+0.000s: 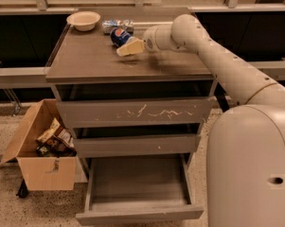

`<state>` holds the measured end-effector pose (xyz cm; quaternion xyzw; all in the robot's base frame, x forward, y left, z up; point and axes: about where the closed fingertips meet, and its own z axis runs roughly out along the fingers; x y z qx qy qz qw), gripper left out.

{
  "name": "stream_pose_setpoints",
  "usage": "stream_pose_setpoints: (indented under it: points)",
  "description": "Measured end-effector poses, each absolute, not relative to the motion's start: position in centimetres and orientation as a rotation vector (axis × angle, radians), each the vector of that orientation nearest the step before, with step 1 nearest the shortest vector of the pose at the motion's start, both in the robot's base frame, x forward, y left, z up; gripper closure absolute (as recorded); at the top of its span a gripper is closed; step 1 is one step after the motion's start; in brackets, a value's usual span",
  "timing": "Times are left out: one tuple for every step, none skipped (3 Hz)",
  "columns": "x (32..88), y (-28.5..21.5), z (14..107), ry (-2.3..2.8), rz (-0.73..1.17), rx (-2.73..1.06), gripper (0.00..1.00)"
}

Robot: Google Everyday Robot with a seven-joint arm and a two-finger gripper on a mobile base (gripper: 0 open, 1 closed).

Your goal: Place pepsi can into bottom drawer

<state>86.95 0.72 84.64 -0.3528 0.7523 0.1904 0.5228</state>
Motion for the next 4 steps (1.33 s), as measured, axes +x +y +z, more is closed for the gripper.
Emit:
stream_pose_setpoints:
  points:
    - [87.5,1.4,84.3,1.81,0.475,-0.843,0.0]
    - [87.7,1.9,84.2,1.808,0.486,-0.844,0.17]
    - [87.5,3.0,84.3,1.797,0.513,-0.86,0.4]
    - [86.1,4.0,85.0,1.756,0.577,-0.885,0.71]
